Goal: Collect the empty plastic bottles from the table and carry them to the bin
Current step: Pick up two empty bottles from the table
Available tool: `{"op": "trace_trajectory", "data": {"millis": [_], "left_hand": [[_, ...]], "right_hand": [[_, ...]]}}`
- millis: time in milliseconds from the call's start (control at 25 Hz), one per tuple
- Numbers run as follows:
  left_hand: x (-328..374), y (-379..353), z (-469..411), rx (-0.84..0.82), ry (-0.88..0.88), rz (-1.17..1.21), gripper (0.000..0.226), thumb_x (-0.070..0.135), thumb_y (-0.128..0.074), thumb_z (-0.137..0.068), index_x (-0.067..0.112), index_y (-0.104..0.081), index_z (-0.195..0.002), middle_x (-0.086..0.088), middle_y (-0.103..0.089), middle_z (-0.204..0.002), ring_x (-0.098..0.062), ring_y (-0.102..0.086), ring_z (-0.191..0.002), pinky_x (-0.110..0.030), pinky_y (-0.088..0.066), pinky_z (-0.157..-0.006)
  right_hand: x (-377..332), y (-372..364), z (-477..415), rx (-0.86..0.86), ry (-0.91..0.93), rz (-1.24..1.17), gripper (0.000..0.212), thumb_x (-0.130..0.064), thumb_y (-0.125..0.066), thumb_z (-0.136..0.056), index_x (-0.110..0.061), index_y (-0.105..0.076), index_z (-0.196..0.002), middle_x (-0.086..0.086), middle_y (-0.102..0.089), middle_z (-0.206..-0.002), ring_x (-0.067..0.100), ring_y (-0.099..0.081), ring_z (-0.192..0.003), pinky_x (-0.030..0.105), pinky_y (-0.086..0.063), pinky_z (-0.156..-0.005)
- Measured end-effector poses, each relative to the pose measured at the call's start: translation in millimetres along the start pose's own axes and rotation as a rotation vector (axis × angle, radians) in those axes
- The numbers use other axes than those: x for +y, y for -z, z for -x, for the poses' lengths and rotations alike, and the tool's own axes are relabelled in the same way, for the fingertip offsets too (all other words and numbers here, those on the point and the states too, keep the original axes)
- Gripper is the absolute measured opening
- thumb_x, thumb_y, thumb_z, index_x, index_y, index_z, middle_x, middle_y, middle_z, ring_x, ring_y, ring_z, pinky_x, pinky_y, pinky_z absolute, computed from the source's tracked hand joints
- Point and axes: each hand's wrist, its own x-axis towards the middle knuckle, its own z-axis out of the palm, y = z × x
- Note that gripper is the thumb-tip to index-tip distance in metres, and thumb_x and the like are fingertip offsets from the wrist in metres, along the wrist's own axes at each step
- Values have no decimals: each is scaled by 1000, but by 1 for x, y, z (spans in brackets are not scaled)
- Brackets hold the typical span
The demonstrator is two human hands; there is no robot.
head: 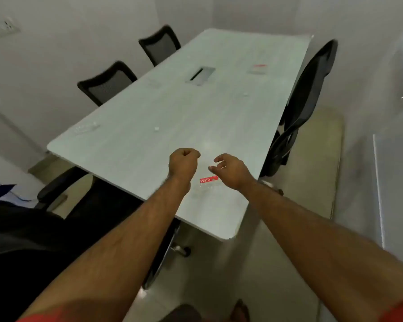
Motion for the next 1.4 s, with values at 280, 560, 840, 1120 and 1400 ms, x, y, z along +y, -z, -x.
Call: {"op": "trace_trajectory", "data": {"millis": [280,560,840,1120,1400], "left_hand": [[-68,-6,-79,83,160,-82,29,14,-62,-87,8,-65,-116,-6,-66,-114,-23,-61,-105,-27,-46,-80],[-109,-9,-167,74,286,-83,29,14,-61,-88,9,-64,-116,0,-64,-110,-18,-61,-99,-21,-46,-75],[-82,20,-282,119,235,-180,28,12,-60,-85,10,-67,-112,-1,-65,-101,-19,-62,-94,-23,-48,-76],[-78,56,-421,237,-11,-600,52,24,-67,-85,5,-51,-131,-17,-57,-126,-33,-60,-113,-33,-47,-94],[-103,48,-493,7,-119,-999,43,30,-53,-97,11,-50,-136,-18,-46,-136,-36,-53,-121,-41,-48,-100]], "right_hand": [[46,-60,-73,-211,129,594,70,-51,-72,-83,-19,-50,-141,9,-58,-137,30,-53,-124,40,-44,-102],[59,-91,-150,-316,105,766,54,-42,-69,-80,-19,-57,-127,8,-65,-120,30,-61,-107,37,-46,-90],[0,-113,-251,-164,-158,381,52,-44,-72,-79,-11,-58,-116,5,-64,-99,23,-56,-82,31,-43,-72],[-34,-156,-335,-104,-309,53,43,-42,-66,-84,-14,-53,-114,2,-61,-95,25,-61,-86,31,-48,-74],[-32,-187,-375,-87,-323,-41,58,-45,-69,-83,-17,-47,-130,2,-62,-106,25,-66,-91,42,-60,-80]]}}
